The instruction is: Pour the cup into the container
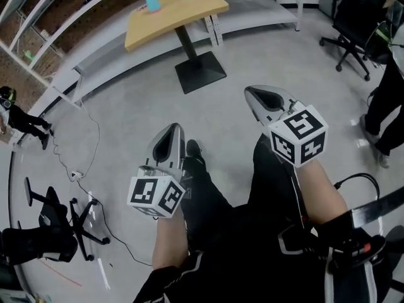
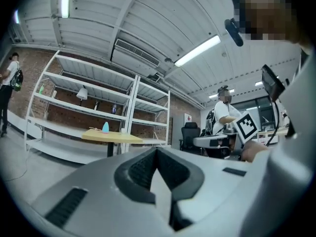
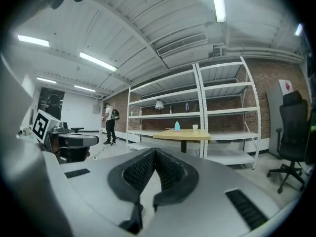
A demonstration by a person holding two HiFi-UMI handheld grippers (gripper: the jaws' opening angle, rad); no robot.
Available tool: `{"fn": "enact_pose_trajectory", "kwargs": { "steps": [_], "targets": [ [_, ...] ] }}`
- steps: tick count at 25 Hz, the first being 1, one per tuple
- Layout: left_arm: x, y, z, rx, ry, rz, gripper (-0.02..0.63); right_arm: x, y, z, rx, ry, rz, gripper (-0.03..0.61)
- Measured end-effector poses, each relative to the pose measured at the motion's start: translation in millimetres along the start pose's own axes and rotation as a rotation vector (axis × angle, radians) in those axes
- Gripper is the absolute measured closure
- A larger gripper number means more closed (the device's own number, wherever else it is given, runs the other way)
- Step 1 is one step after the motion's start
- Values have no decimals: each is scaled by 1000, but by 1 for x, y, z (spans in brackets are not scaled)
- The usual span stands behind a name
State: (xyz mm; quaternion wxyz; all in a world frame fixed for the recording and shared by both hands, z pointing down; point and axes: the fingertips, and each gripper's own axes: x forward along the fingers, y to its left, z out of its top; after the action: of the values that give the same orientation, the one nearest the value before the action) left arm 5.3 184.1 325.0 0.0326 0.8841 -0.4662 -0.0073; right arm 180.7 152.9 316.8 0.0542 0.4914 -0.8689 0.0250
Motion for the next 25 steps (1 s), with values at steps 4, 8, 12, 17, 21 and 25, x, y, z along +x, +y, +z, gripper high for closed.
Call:
{"fn": "enact_pose_trajectory", "kwargs": {
  "steps": [4,8,12,17,21,25],
  "targets": [
    [-49,-61,-7,-15,3,2,612,-78,19,-15,18,1,-2,577],
    [-109,-110,-15,-10,21,0,612,-145,54,-26,33,-3,-2,577],
    [-169,-165,-20,2,22,-17,612,-220,91,-38,28,0,2,577],
    [-241,-229,-30,1,26,-34,612,-310,128,-47,27,0,-12,577],
    [-301,-269,-40,0,38,-25,612,-369,164,-59,24,13,-5,577],
    [-362,-297,-47,2,44,-6,612,-416,208,-73,25,28,21,577]
  ]
}}
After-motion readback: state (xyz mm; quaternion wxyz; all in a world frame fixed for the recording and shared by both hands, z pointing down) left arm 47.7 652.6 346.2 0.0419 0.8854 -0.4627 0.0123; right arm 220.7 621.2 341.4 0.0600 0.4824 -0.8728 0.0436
